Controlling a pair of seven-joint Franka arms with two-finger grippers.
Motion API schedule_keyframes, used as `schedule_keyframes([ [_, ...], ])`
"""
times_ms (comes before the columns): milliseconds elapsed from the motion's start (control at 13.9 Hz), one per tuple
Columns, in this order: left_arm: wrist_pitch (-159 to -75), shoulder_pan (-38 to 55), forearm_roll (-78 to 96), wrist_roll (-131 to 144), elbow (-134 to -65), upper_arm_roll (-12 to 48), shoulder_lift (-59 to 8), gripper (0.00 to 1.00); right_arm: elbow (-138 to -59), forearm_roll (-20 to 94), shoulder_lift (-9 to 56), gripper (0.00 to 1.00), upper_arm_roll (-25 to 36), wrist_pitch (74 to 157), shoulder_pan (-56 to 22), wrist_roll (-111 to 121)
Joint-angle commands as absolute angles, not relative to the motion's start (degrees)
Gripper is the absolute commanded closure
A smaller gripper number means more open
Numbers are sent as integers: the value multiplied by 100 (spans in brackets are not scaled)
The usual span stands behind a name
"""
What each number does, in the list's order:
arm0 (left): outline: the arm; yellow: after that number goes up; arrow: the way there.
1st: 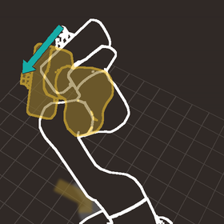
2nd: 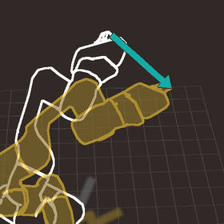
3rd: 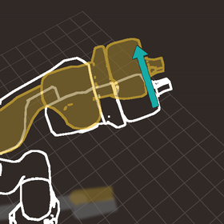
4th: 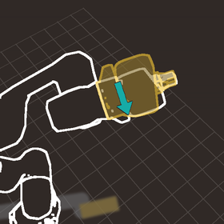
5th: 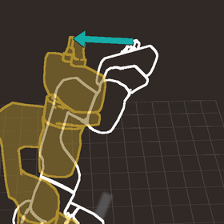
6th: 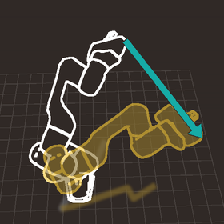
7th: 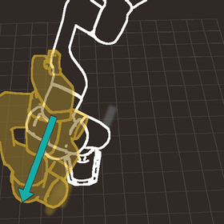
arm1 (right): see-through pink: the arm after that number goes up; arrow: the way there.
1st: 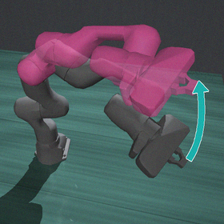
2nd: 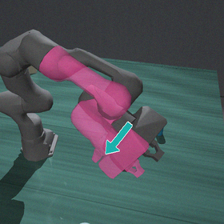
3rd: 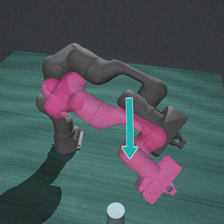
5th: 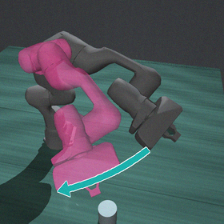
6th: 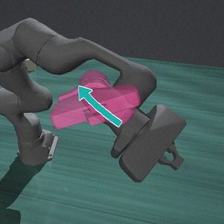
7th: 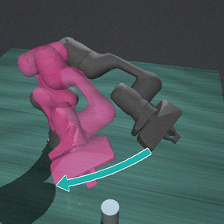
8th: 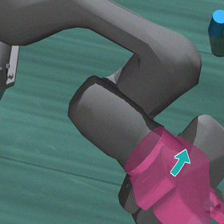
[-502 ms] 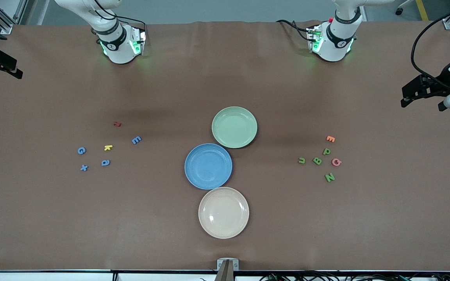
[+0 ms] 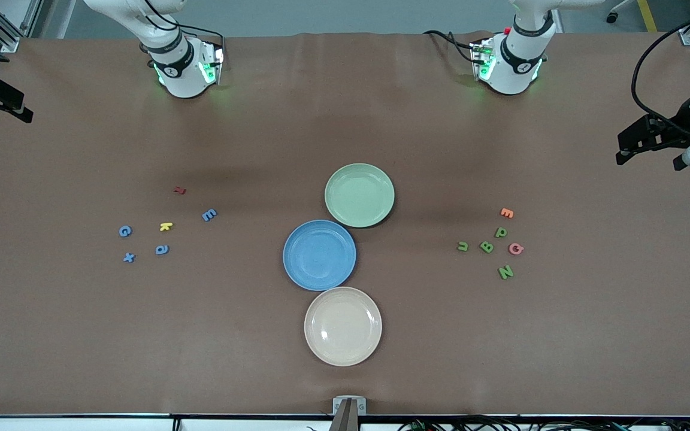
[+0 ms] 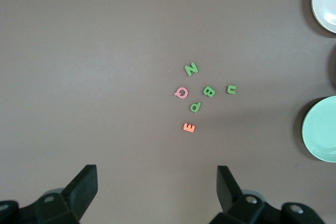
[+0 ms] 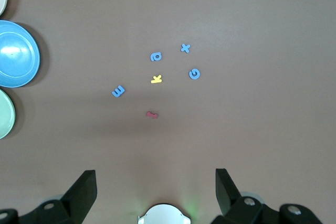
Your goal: Sort letters by color into matching plates
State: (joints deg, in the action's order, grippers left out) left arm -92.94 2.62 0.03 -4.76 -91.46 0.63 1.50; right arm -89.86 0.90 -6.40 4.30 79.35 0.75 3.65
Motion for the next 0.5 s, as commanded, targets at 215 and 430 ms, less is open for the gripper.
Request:
schedule_keyframes([
  [215, -8956, 334, 122, -396, -9228, 131, -245, 0, -9035, 114, -703, 0, 422, 7998, 123, 343],
  [430, -9026, 334, 220, 87, -9237, 368, -737, 0, -8921, 88, -441, 0, 422, 7989, 79, 360],
])
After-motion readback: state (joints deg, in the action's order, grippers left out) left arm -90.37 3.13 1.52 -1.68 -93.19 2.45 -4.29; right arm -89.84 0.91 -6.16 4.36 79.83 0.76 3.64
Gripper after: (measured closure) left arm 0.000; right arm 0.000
